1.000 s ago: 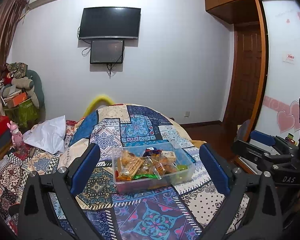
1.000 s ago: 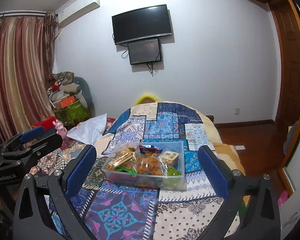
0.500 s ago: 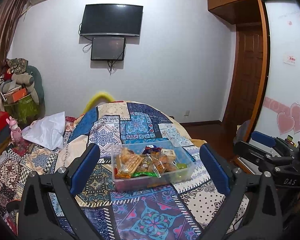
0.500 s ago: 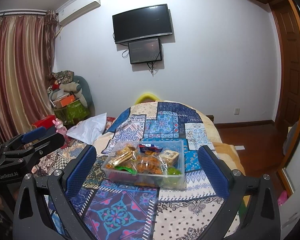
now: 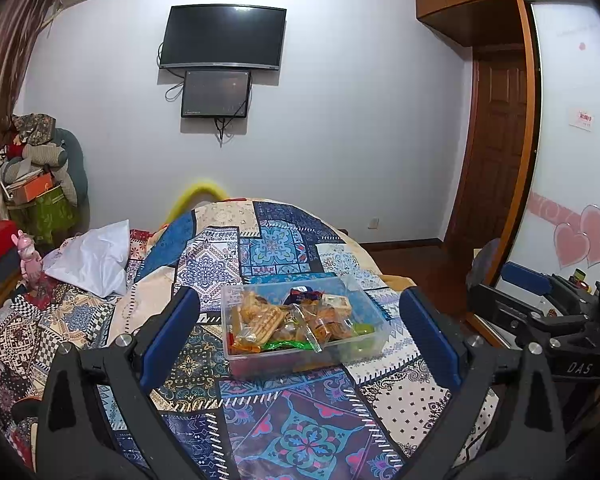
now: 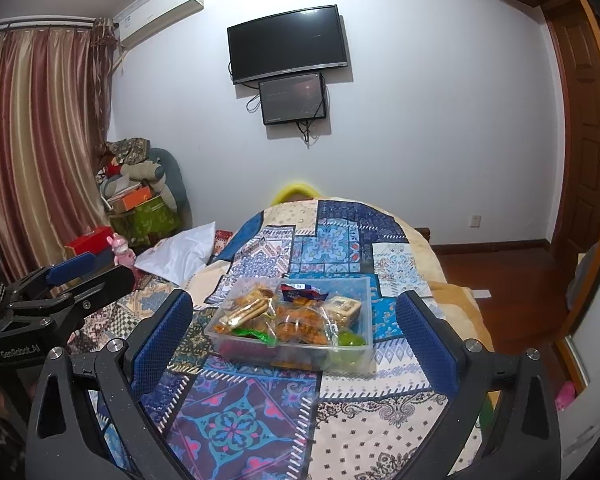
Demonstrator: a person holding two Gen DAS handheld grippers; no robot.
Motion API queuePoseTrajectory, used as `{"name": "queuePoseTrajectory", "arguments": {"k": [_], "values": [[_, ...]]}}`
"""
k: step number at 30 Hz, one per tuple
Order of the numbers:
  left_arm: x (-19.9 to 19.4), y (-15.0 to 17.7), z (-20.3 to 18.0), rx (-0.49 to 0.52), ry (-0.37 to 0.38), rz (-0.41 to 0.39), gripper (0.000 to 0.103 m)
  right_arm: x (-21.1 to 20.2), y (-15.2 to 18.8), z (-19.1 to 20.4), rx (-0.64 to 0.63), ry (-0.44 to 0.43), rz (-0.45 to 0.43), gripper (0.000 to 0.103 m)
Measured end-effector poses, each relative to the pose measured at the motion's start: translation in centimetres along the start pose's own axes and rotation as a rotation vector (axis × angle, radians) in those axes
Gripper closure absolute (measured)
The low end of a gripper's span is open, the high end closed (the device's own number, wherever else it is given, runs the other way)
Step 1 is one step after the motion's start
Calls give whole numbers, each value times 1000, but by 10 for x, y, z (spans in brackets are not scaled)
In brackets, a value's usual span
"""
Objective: Organize snacks
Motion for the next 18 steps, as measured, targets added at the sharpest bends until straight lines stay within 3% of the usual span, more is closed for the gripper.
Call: {"name": "queuePoseTrajectory", "arguments": {"k": [18], "values": [[4,6,-1,8,7,10,0,1,3,2,1,2,8,2]]}}
Point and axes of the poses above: each gripper's, at about its wrist camera, not at the fingertips, and x roughly the way its jaws point, z to its left, y to its underside, the point moved 9 cm from there along x, roughly the way its jaws point, and after that the axes turned 1 degree about -y, right-handed, at the moved point
